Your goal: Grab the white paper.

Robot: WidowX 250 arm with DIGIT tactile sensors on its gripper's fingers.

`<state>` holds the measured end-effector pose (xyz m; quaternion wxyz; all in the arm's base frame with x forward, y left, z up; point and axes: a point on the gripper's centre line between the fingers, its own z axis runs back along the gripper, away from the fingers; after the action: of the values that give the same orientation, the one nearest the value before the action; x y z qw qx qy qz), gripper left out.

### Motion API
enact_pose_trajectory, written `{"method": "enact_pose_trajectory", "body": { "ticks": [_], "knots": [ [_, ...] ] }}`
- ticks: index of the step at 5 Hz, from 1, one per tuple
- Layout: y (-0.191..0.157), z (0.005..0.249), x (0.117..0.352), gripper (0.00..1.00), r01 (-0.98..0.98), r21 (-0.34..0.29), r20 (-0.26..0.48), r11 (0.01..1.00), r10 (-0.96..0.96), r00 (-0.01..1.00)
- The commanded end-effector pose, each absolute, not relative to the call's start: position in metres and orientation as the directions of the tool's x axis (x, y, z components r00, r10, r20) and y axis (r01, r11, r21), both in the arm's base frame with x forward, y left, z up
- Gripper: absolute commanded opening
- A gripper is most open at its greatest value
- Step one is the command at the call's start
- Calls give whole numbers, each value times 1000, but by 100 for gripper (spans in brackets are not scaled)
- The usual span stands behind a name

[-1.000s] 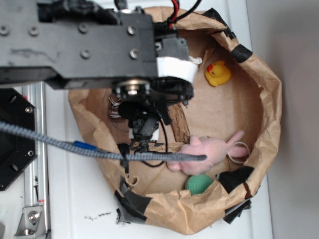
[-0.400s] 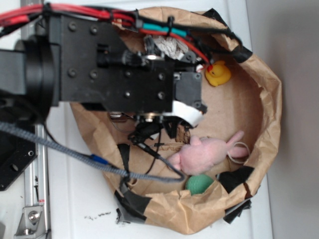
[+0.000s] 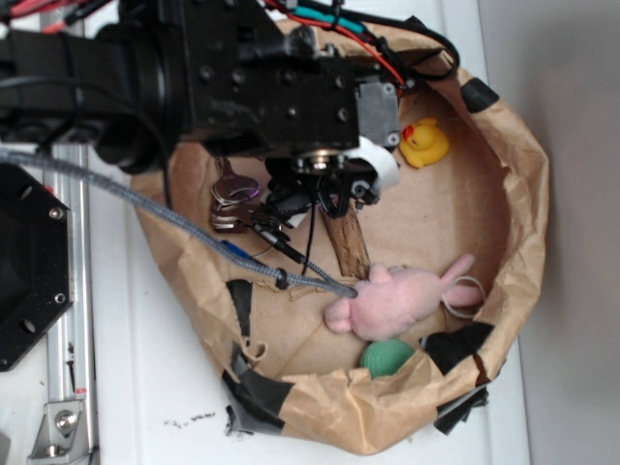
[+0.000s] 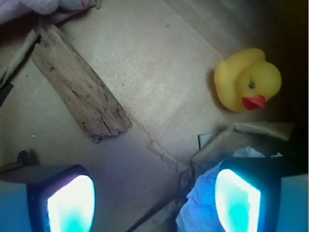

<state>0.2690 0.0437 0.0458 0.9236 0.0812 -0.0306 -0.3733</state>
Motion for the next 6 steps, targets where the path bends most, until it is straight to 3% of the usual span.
{"method": "enact_pose_trajectory", "body": {
  "ticks": [1,2,3,4,5,6],
  "knots": [
    [71,53,276,100,684,211,-28,698,-695,718],
    [74,48,275,100,670,262,-16,694,-691,723],
    [72,31,281,100,678,349,-68,647,-704,707],
    [85,16,281,100,665,342,-108,663,-676,729],
    [89,13,280,0,642,326,-94,694,-652,752],
    [88,19,281,0,640,310,-68,703,-656,752]
  ]
}}
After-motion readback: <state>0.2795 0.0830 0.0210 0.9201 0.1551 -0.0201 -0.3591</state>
